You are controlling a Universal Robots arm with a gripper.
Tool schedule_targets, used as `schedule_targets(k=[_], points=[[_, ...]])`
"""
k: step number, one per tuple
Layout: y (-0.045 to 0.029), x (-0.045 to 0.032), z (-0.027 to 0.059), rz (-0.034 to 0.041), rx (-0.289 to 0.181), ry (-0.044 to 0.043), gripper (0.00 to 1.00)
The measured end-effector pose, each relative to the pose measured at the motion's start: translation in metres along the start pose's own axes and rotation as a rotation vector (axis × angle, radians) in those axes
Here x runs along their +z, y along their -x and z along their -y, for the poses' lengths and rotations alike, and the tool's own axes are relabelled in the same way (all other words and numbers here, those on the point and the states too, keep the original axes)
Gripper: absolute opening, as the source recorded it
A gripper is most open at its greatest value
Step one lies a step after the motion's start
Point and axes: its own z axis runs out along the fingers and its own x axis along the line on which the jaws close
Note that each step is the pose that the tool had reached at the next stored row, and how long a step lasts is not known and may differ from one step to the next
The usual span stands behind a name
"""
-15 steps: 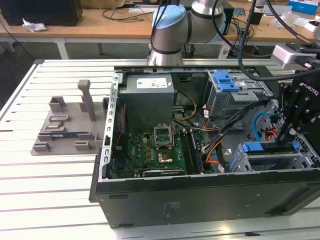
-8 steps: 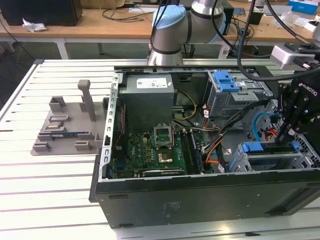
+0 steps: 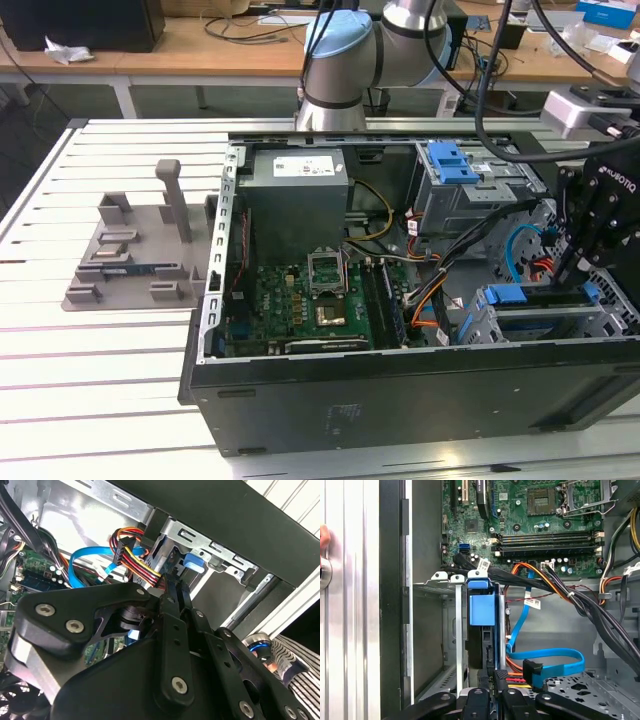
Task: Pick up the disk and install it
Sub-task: 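Insert the first disk wire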
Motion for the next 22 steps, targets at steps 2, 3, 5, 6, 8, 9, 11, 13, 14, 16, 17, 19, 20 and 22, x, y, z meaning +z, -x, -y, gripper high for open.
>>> schedule_targets(k=[2, 3, 5, 6, 8, 9, 11, 13, 14, 16, 17, 19, 20, 22], points=[[-0.0006, 0.0001, 0.0, 0.0001, 0.002, 0.0002, 0.16], [-0.0006, 0.0004, 0.0, 0.0001, 0.004, 0.0005, 0.16], [-0.0005, 0.0013, 0.0005, 0.0008, 0.006, 0.0018, 0.16], [-0.0004, 0.0016, 0.0009, 0.0012, 0.007, 0.0022, 0.16], [-0.0002, 0.0027, 0.0018, 0.0031, 0.008, 0.0036, 0.16], [-0.0001, 0.0034, 0.0018, 0.0039, 0.008, 0.0039, 0.16], [0.0001, 0.0049, 0.002, 0.0051, 0.008, 0.0041, 0.16], [0.0003, 0.0063, 0.0029, 0.0051, 0.008, 0.0044, 0.16], [0.0004, 0.0066, 0.0032, 0.005, 0.008, 0.0043, 0.16], [0.0005, 0.0069, 0.0035, 0.0057, 0.008, 0.0041, 0.16], [0.0005, 0.0069, 0.0035, 0.0058, 0.008, 0.0043, 0.17], [0.0005, 0.0068, 0.0035, 0.0055, 0.008, 0.0043, 0.24], [0.0004, 0.0065, 0.0035, 0.0053, 0.008, 0.0043, 0.24], [-0.0004, 0.0008, 0.0033, 0.0082, 0.008, 0.0044, 0.24]])
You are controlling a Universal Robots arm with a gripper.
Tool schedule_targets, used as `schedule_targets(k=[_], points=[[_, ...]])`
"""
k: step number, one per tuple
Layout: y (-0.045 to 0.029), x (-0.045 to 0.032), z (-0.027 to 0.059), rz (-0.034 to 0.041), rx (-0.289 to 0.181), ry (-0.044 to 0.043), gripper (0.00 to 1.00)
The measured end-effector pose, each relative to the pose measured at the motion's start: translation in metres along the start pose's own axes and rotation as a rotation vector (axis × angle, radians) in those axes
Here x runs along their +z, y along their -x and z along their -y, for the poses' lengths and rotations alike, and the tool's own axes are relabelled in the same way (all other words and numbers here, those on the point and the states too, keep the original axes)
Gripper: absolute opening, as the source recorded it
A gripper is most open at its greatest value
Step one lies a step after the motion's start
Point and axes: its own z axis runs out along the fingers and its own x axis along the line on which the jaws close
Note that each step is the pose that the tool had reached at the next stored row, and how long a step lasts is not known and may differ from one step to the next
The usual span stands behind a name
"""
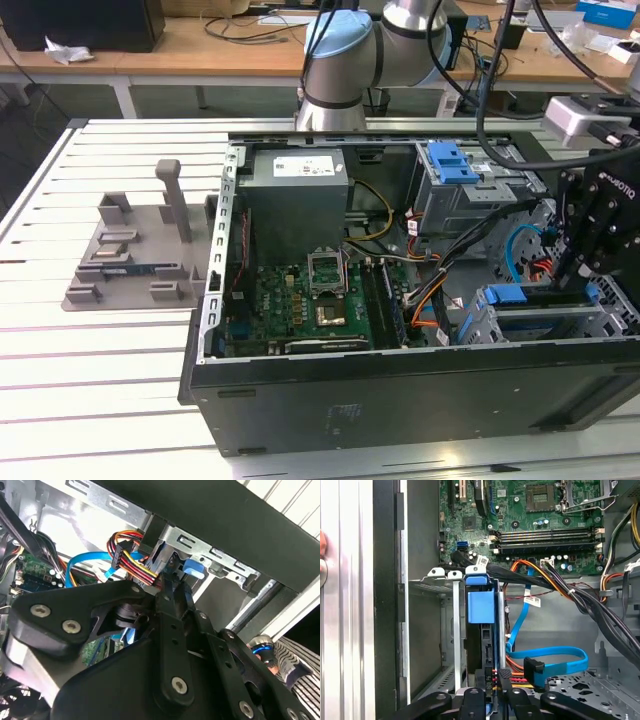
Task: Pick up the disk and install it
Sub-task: 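Insert the first disk wire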
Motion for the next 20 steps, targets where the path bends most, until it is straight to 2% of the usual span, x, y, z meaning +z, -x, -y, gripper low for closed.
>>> schedule_targets(k=[3, 5, 6, 7, 8, 10, 12, 14, 16, 18, 19, 20], points=[[-0.0018, -0.0121, -0.0005, 0.0085, 0.0, 0.0002, 0.24], [-0.0026, -0.0178, -0.0007, 0.011, 0.0, 0.0003, 0.24], [-0.003, -0.0209, -0.0009, 0.0131, -0.001, 0.0003, 0.23], [-0.0032, -0.0223, -0.0009, 0.0167, -0.001, 0.0004, 0.16], [-0.0034, -0.0231, -0.001, 0.0233, -0.001, 0.0006, 0.11], [-0.0037, -0.0237, -0.001, 0.041, -0.002, 0.001, 0.11], [-0.0093, -0.0229, -0.0009, 0.0957, -0.004, 0.0024, 0.11], [-0.0139, -0.0222, -0.0007, 0.1642, -0.007, 0.0042, 0.11], [-0.016, -0.022, -0.0007, 0.2026, -0.009, 0.0051, 0.11], [-0.0166, -0.0218, -0.0006, 0.2315, -0.01, 0.0059, 0.11], [-0.0167, -0.0222, -0.0006, 0.2372, -0.01, 0.006, 0.11], [-0.0167, -0.0221, -0.0007, 0.2374, -0.01, 0.006, 0.11]])
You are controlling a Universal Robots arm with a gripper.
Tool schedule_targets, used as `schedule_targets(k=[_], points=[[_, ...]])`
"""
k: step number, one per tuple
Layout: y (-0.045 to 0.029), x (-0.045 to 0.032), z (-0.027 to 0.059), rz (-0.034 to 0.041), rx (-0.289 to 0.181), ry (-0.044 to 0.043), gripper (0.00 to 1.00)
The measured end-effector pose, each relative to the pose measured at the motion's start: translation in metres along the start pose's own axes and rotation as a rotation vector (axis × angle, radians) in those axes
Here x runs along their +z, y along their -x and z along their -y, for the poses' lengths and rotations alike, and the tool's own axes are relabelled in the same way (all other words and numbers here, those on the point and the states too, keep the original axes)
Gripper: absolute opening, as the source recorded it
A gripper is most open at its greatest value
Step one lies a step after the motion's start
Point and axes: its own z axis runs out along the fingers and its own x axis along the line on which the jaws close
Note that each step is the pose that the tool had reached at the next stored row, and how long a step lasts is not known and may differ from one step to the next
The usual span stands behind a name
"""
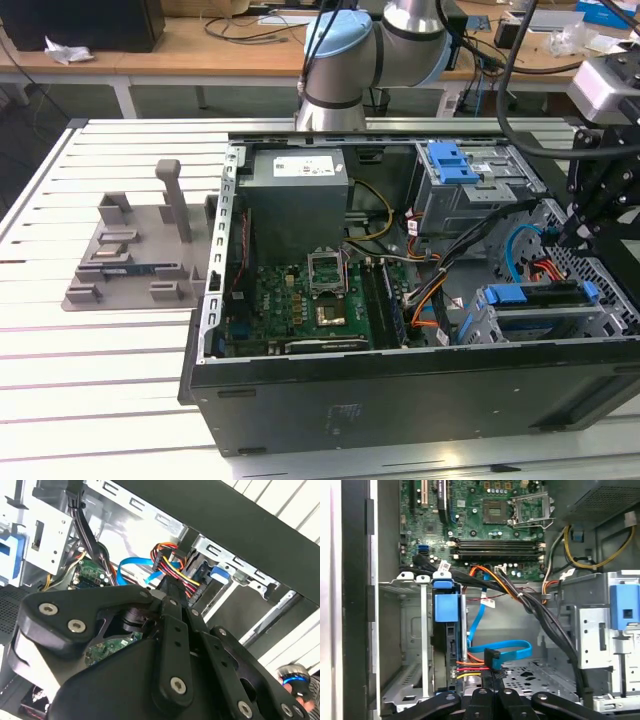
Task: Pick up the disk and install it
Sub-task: 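Insert the first disk wire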
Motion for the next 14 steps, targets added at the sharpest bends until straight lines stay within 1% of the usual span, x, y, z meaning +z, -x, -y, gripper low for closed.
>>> schedule_targets(k=[8, 14], points=[[0.0, -0.0001, 0.0, -0.0002, 0.0, 0.0, 0.11], [0.0002, -0.0027, -0.0001, -0.0003, 0.0, 0.0, 0.11]])
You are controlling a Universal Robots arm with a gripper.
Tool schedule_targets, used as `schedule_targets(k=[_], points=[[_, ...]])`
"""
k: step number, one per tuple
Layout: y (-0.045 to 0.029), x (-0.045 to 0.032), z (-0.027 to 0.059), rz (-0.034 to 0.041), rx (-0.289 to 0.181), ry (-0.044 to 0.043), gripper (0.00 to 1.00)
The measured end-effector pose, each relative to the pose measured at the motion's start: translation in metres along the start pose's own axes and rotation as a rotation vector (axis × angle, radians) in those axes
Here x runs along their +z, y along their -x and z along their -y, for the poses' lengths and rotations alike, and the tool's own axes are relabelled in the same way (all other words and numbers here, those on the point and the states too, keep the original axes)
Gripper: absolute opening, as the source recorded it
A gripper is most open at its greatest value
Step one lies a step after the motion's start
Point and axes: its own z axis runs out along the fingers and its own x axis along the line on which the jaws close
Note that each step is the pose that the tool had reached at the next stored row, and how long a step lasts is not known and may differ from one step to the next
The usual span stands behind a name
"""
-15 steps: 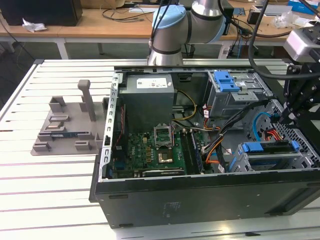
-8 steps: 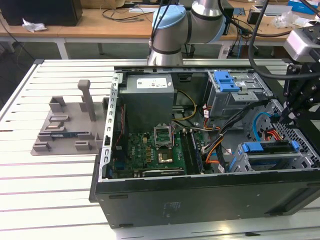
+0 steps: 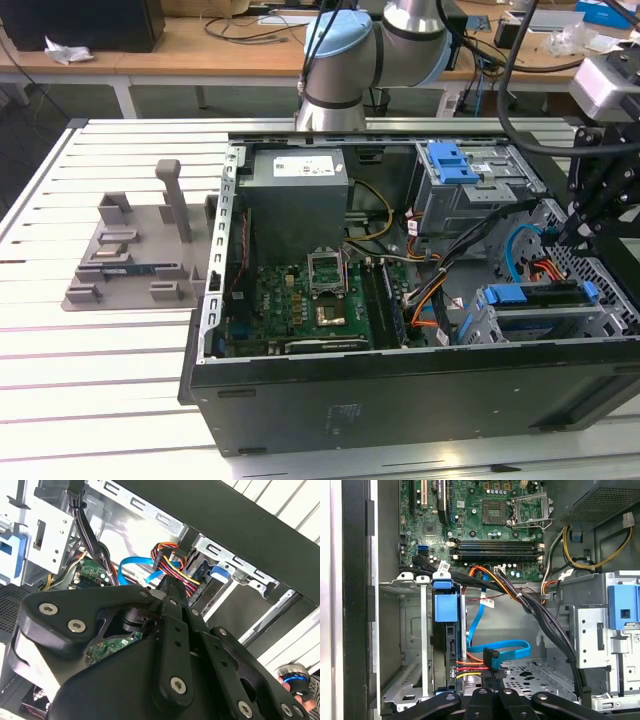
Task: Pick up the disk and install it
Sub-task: 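Insert the first disk wire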
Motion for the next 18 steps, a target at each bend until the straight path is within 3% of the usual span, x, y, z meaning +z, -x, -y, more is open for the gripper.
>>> schedule_targets(k=[8, 18], points=[[0.001, -0.0106, -0.0005, 0.0002, 0.0, 0.0001, 0.11], [0.0017, -0.0179, -0.0008, 0.0002, 0.0, 0.0001, 0.11]])
